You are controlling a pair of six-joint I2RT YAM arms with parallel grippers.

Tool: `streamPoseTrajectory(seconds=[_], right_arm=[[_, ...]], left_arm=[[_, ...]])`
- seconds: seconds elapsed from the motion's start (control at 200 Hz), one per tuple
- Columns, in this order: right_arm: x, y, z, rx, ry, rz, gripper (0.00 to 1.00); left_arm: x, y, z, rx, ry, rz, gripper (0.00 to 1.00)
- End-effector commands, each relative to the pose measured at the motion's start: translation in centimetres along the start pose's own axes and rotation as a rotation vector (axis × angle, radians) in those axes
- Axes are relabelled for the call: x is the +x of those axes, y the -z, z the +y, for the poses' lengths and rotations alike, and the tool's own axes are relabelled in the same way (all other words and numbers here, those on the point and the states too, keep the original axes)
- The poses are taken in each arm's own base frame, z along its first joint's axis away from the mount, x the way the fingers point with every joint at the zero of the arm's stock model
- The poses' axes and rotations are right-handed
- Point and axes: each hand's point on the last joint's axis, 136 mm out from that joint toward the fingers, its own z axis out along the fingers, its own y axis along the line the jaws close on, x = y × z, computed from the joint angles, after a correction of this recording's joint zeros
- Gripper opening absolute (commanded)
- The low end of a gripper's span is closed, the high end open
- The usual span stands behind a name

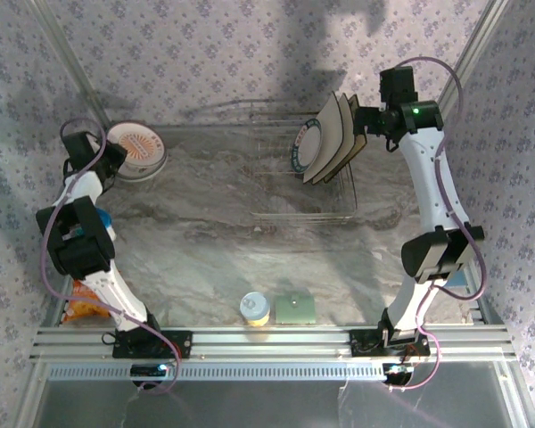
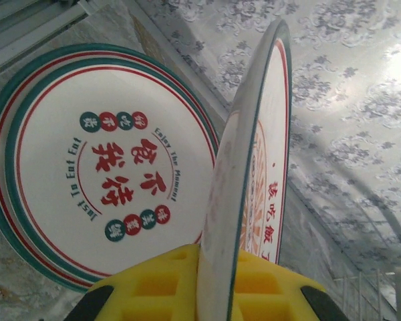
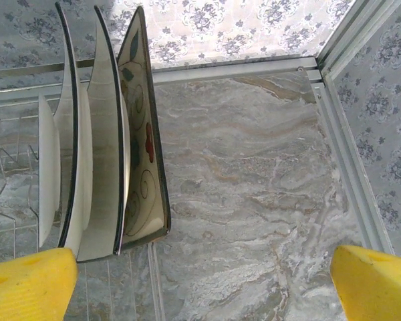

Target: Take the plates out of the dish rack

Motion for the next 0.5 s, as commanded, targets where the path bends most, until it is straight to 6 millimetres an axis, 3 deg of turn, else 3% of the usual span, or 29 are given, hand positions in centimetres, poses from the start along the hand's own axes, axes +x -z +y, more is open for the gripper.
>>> streamPoseTrajectory(seconds=[0.0, 0.495], right_arm=[[-0.6, 1.0, -0.2, -0.016, 0.005, -0.032, 1.0], [-0.7, 1.4, -0.1, -0.019, 0.005, -0.035, 1.0]], left_arm=[[-2.3, -0.5, -0.5, 0.004, -0.033, -0.055, 0.0], [-2.3, -3.2, 2.6, -0.059, -0.012, -0.028, 0.0]])
